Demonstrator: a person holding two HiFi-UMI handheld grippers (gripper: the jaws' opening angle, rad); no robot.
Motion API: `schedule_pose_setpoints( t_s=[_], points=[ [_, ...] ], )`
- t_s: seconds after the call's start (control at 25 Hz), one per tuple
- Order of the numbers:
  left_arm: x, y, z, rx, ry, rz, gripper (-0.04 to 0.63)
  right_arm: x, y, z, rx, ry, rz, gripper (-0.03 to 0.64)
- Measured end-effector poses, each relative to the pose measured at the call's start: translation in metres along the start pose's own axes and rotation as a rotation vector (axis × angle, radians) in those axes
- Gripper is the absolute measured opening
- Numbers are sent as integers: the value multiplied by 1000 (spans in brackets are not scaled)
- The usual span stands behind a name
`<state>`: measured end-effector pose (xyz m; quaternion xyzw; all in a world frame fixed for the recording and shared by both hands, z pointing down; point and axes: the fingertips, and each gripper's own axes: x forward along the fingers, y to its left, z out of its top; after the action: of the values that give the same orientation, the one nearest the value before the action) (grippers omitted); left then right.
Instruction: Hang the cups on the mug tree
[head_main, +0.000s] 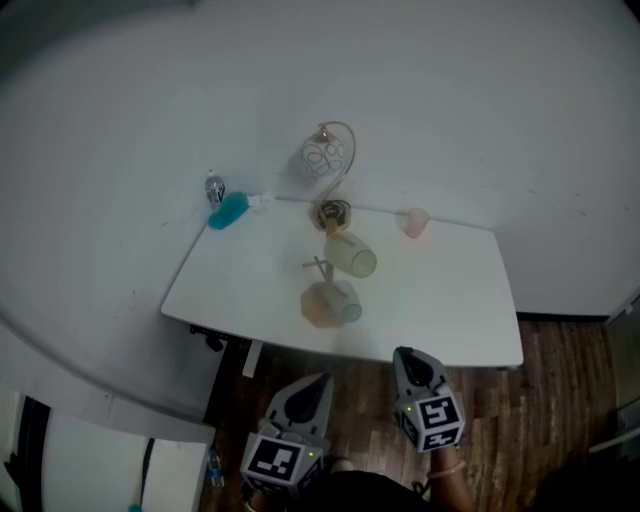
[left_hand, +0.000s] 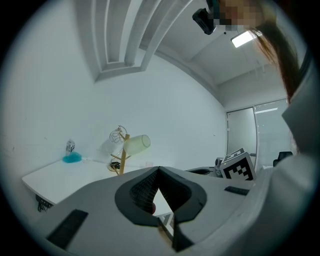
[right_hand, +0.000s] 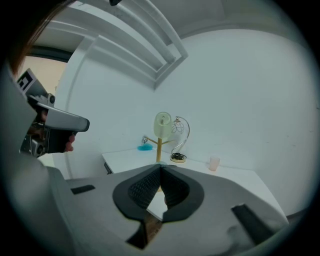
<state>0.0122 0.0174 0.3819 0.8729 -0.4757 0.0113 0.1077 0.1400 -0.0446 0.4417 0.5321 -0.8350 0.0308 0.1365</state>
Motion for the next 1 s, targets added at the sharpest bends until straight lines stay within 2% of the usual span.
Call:
schedule_pose_setpoints(
  t_s=[0.24, 0.48, 0.8, 1.0],
  points=[
    [-4, -14, 0, 22, 11, 12, 0, -16, -5, -2, 22, -33, 12, 3],
    [-7, -29, -4, 50, 34, 24, 0, -34, -8, -16, 78, -12, 43, 3],
    [-15, -50, -6, 94, 48, 13, 0, -52, -22, -13, 123, -87, 24, 2],
    [-21, -56, -6, 102, 48, 15, 0, -65, -20, -12, 131, -64, 20, 2]
  ],
)
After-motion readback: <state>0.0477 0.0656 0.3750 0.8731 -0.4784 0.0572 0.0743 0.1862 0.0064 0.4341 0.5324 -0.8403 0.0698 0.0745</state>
